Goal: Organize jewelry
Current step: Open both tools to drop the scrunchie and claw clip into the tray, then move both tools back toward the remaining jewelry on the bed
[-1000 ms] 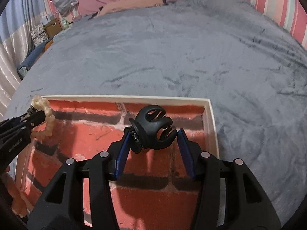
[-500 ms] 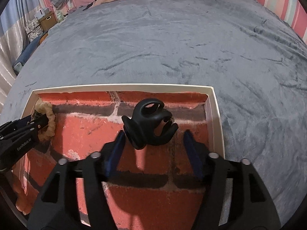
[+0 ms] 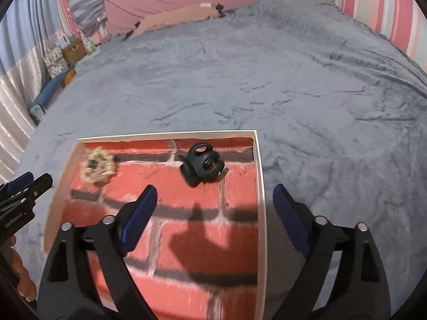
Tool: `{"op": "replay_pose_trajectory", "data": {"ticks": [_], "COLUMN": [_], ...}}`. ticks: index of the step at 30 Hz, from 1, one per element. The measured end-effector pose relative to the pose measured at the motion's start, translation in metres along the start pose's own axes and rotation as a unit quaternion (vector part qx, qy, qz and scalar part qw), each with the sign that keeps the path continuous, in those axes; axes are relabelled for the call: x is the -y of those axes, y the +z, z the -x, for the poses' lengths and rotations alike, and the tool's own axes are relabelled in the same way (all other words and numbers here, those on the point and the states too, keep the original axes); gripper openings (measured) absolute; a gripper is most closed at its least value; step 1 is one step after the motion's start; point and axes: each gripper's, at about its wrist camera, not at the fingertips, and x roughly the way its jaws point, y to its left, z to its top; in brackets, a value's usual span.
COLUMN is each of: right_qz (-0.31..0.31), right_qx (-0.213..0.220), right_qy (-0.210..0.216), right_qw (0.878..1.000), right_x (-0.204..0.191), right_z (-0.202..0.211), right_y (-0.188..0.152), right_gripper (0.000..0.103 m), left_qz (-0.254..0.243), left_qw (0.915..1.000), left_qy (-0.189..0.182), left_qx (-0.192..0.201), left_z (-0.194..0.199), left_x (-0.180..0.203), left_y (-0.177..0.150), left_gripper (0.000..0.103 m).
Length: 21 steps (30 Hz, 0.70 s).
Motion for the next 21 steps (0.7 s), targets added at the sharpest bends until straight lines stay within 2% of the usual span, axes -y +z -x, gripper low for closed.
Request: {"op": "replay_pose_trajectory", "data": {"ticks": [11,14,21], "right_qz": [0.020,0.033,0.068], "right_qx": [0.060,0.078,0.121], "right_qy": [0.038,0.043,0.030], "right_qw": [0.997,0.995,0.990], "right_x": [-0.012,-0.019,-0.027], "right_z": [0.133,0.169,0.235], "right_y": [-0.032,-0.047,-0.104], "right_gripper": [0.089,0.092,0.099], "left_qz": [0.019,0.021,0.029], "left_qw": [0.9976,0.9961,0.9927], "left_qy": [-0.025,-0.029,-0.029], "left_qx": [0.062,0.080,0.114], "left_z": [0.169,0.219,0.299], "left_x": [-0.019,-0.023,-0.034], "left_y": [-0.034,-0.055,-0.114], "left_gripper": [0.077,0.084,0.092]}}
